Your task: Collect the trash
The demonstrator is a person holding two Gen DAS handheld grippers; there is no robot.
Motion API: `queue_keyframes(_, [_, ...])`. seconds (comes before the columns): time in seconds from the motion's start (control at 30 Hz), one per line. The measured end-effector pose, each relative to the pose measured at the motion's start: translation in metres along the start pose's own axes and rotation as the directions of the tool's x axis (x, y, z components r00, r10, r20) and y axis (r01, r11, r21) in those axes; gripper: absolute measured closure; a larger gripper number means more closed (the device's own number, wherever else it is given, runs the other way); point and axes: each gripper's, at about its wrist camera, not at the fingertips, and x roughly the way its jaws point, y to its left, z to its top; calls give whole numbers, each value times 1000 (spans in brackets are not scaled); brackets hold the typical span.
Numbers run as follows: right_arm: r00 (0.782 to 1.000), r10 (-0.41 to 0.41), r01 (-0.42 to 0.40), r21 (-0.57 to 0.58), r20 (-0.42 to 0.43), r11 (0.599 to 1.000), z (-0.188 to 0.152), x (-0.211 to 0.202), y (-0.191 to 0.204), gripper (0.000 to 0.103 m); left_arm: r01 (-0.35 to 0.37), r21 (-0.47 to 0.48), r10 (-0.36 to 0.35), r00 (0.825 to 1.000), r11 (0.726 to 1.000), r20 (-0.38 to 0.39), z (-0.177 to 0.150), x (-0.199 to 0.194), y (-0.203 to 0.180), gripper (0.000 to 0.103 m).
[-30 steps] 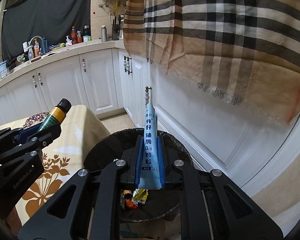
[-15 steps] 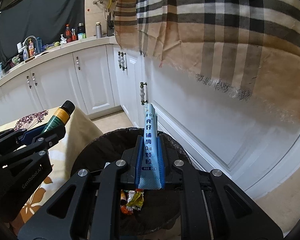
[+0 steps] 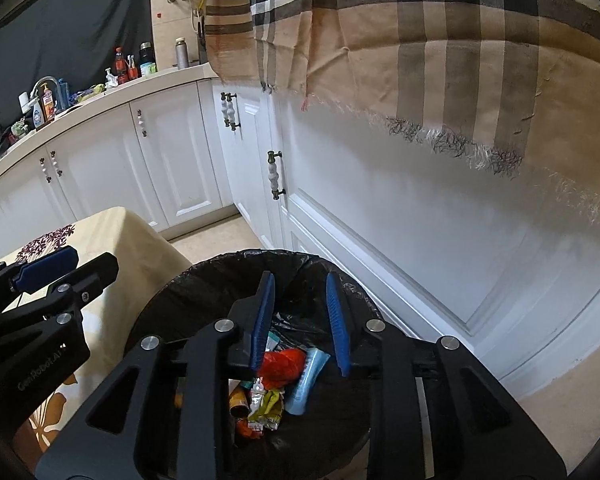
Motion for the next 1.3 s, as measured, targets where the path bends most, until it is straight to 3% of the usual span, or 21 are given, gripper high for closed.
queue_keyframes(0.23, [1000,-15,15,-6,15,1000,1,-9,4,55,-5,-12,5,1000,1000,11,0,-5,4,46])
queue_keyframes(0.6, [999,-27,28,-19,41,999,-7,-50,16,40,-18,-25,19,998,1000,59,-10,-47,16,31])
queue_keyframes(0.93, [999,-23,24,-38,48,999,-32,-103,32,33,-35,-60,41,995,998,93,-42,-108,35,25])
queue_keyframes(1.3, [997,-19,23,-62,76,998,-55,-157,46,32,-53,-104,65,991,993,114,-71,-159,53,21])
